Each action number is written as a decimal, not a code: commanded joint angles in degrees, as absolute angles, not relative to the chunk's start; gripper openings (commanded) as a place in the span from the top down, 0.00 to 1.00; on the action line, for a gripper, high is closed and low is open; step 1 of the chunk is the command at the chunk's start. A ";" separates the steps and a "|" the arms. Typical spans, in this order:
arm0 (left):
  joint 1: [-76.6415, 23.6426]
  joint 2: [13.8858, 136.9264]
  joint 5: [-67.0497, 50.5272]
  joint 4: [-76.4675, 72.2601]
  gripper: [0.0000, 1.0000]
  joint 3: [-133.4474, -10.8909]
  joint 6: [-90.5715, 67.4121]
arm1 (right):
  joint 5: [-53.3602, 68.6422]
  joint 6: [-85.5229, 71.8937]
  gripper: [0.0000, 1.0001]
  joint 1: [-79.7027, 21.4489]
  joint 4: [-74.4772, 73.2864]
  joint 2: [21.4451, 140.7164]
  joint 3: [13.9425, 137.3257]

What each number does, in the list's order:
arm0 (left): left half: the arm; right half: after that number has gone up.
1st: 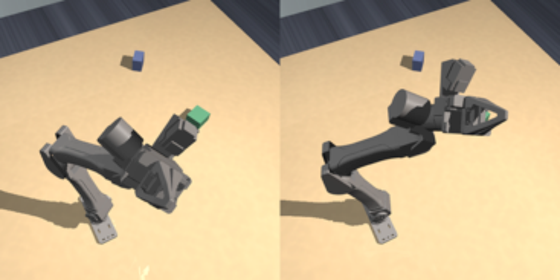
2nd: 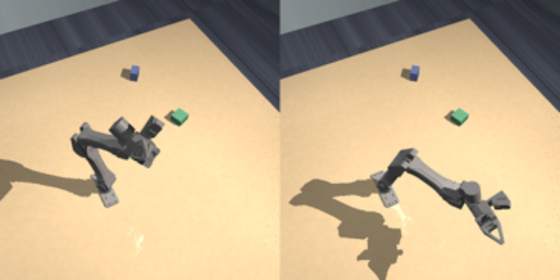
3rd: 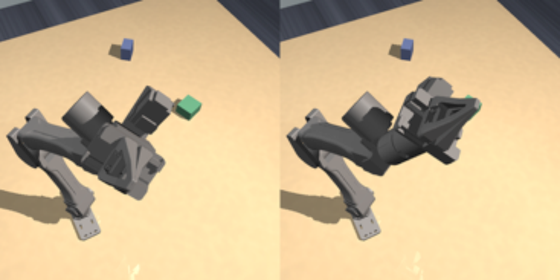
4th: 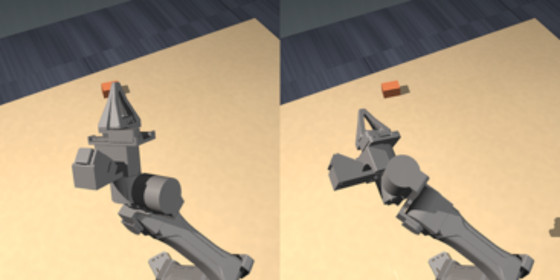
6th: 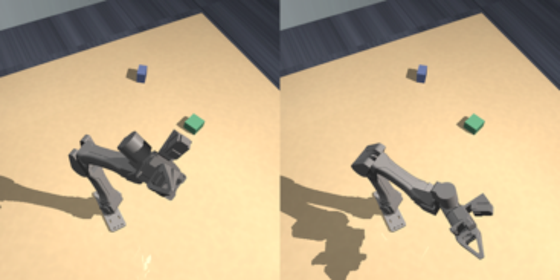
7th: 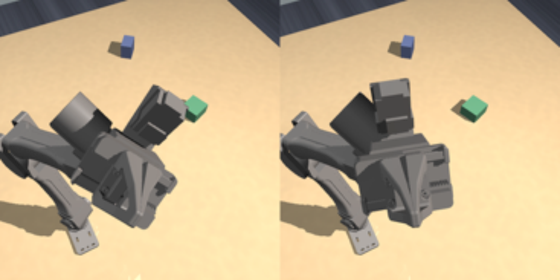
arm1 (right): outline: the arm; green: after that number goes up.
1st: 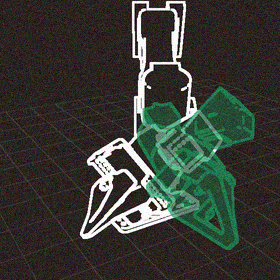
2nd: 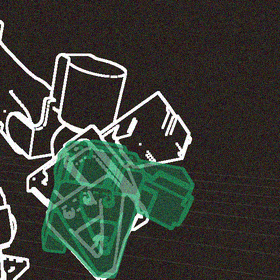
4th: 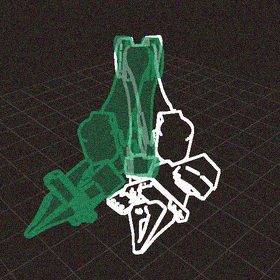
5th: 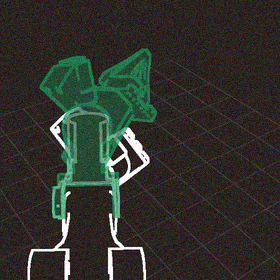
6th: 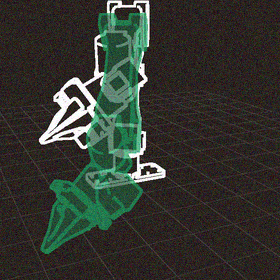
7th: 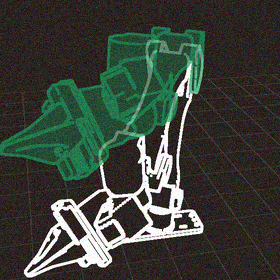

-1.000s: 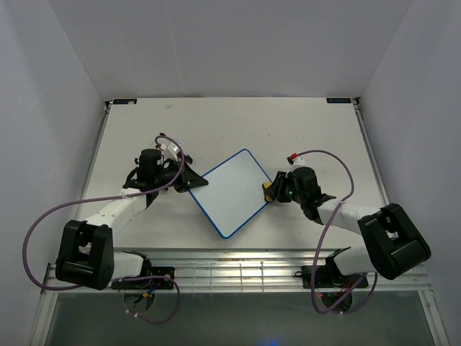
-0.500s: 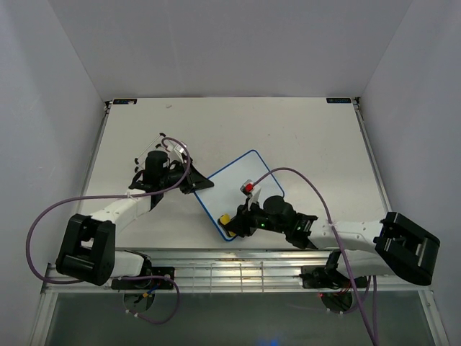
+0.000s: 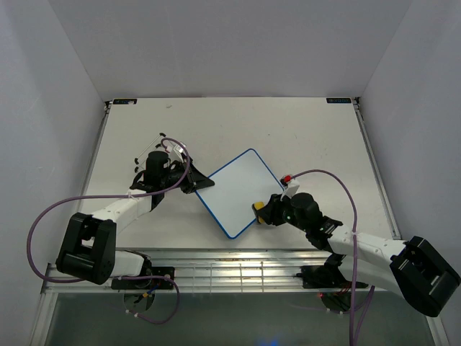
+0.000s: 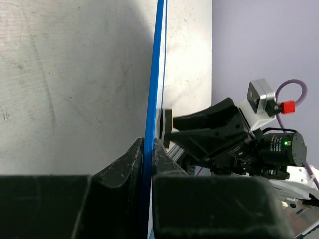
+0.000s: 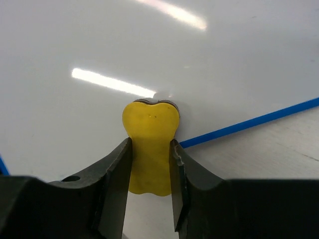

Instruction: Erase the whiteboard

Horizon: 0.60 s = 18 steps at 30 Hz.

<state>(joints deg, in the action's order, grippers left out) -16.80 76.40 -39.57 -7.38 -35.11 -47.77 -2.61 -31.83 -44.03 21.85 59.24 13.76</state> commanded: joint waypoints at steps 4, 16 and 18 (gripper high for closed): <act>-17.93 75.24 -37.62 -6.59 1.00 -32.08 -53.96 | 12.92 -24.88 0.69 -51.67 30.23 59.59 11.68; -17.84 74.71 -38.06 -7.12 1.00 -32.87 -55.11 | 10.46 -30.23 0.70 -68.99 33.22 66.98 20.39; -17.84 74.27 -37.97 -6.59 1.00 -33.22 -54.32 | 8.79 -29.27 0.70 -68.47 30.60 63.56 20.83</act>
